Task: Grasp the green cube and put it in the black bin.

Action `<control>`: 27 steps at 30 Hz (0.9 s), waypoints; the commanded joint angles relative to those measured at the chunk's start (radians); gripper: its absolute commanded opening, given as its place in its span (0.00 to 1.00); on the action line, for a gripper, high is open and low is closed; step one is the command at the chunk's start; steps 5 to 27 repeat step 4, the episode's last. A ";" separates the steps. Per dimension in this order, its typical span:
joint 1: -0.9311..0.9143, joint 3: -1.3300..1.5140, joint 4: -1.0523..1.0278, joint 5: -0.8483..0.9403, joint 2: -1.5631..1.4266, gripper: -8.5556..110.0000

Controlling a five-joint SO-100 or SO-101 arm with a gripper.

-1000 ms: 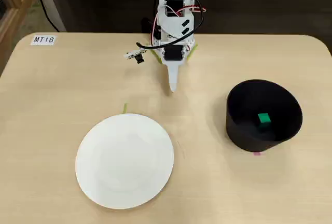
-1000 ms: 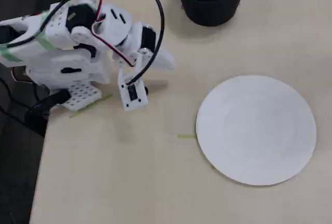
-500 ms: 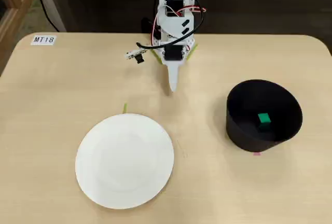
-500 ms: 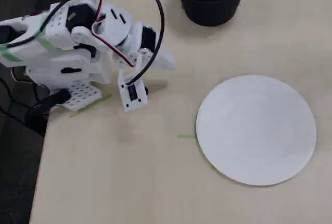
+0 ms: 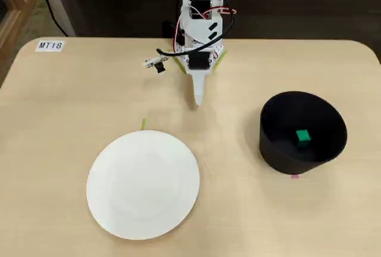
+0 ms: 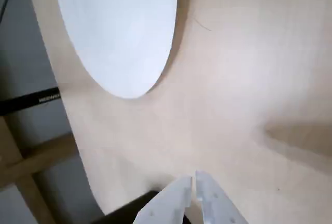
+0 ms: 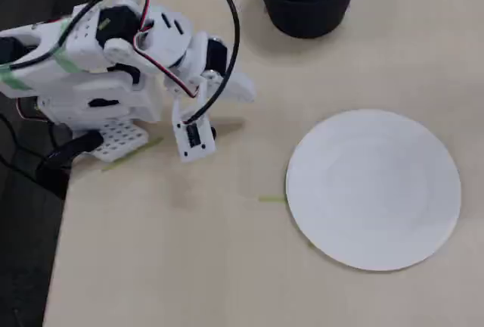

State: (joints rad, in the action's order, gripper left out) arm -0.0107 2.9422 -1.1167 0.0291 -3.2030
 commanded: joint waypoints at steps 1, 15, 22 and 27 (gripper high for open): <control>0.005 -0.005 0.017 0.009 -0.003 0.07; 0.005 -0.005 0.017 0.009 -0.003 0.07; 0.005 -0.005 0.017 0.009 -0.003 0.07; 0.005 -0.005 0.017 0.009 -0.003 0.07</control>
